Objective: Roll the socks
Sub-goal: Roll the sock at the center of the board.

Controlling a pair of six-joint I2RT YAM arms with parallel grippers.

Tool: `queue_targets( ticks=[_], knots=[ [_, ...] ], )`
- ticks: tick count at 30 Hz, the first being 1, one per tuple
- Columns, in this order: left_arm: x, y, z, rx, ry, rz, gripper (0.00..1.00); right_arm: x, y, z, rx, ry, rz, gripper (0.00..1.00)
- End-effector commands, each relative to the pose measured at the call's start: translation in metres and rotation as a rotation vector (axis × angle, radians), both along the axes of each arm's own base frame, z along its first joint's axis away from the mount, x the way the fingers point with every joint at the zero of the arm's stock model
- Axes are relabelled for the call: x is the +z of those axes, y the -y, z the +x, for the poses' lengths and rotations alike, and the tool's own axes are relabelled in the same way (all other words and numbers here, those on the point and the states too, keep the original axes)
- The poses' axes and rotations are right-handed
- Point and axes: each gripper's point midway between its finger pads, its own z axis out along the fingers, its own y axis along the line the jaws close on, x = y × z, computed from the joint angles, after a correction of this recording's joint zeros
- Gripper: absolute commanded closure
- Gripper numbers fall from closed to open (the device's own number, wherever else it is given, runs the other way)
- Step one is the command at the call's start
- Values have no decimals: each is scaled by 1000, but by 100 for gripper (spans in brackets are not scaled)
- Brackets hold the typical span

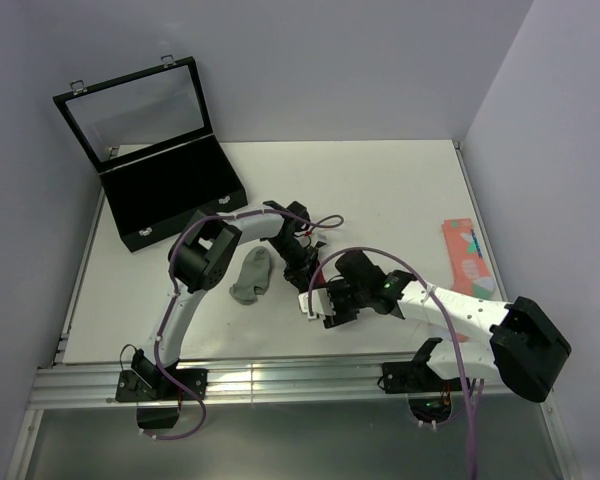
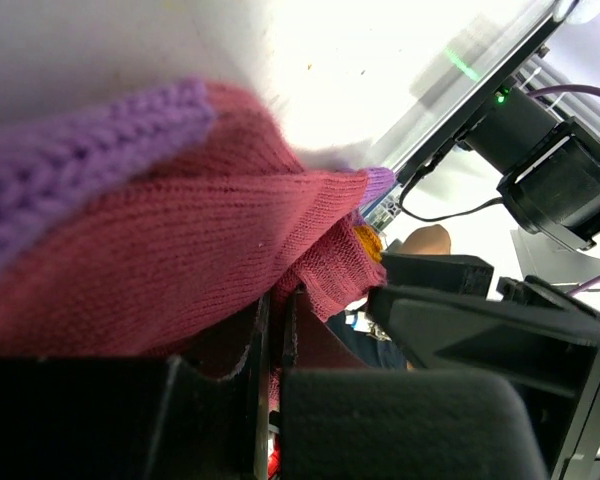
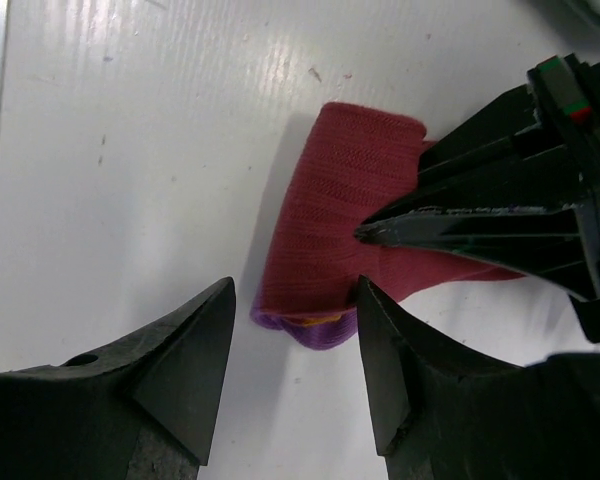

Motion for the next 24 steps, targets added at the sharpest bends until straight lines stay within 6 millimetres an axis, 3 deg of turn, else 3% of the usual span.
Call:
queue_targets(
  ticks=[1, 16, 19, 21, 22, 24],
  knots=[
    [-67, -43, -6, -64, 57, 259, 100, 3, -10, 13, 4, 96, 8, 41],
    [-61, -45, -7, -73, 66, 249, 99, -17, -12, 16, 29, 145, -51, 44],
    [-60, -44, -8, -76, 73, 242, 98, -21, -10, 12, 32, 119, -74, 50],
    [-58, -44, -6, -69, 80, 238, 96, -21, -10, 10, 24, 102, -72, 60],
    [-58, -42, -5, -63, 86, 234, 95, -21, -10, 8, 23, 84, -77, 71],
    [-57, -41, -2, -45, 98, 234, 91, -20, -11, 5, 15, 55, -72, 78]
  ],
)
